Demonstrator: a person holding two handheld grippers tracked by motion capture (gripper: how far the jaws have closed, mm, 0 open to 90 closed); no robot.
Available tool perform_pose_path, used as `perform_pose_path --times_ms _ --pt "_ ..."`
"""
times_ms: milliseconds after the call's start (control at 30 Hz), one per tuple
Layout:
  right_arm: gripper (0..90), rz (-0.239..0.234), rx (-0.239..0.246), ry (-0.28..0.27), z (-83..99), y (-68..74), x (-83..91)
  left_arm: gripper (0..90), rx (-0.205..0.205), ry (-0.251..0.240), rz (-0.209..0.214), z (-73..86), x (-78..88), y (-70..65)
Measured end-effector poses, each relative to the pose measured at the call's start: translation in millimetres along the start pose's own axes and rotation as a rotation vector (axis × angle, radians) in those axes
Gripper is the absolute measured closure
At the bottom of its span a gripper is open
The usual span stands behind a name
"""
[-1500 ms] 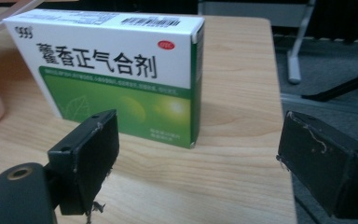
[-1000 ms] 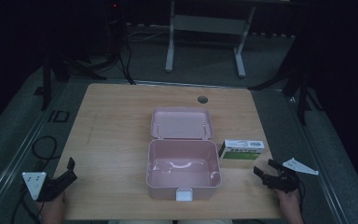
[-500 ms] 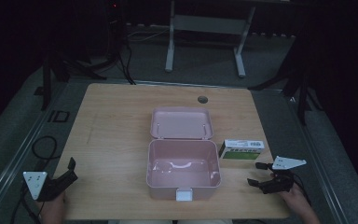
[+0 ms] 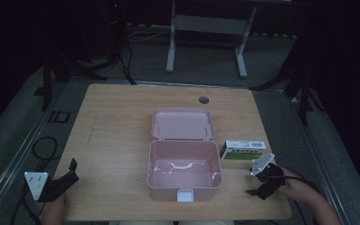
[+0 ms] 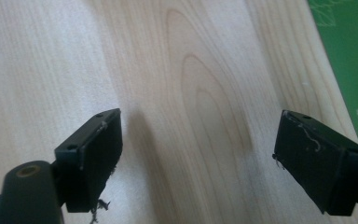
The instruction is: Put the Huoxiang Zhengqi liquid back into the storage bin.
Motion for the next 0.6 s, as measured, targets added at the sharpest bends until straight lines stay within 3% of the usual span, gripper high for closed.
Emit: perform_pose_path --times_ms 100,200,400,500,600 --pt "15.0 -0.015 0.016 0.037 -5.8 0.4 0.5 1.1 0.000 0.000 0.001 0.0 0.0 -0.1" --pt "15.8 -0.029 0.046 0.118 -13.9 -0.1 -0.1 1.1 0.001 0.000 0.003 0.0 0.0 -0.2" --pt "15.7 -0.086 0.055 0.257 -20.5 1.6 -4.7 1.1 -0.002 0.001 0.008 0.1 -0.1 -0.6" --pt "14.6 -0.097 0.077 0.292 -25.4 1.9 -6.5 1.1 -0.001 0.001 0.008 0.0 0.0 -0.6" --pt "13.2 -0.097 0.132 0.316 -30.0 4.6 -6.7 1.1 -0.001 0.001 0.009 0.1 0.0 -0.7"
Point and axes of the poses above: each handheld gripper's, and its own axes: x roughly backward along the jaws, z roughly out of its underside, y roughly to its left, the point moved 5 cm from there along -x, roughly forward along the jaws, and after that the axes turned 3 degrees about -y, right-handed, at the moved point
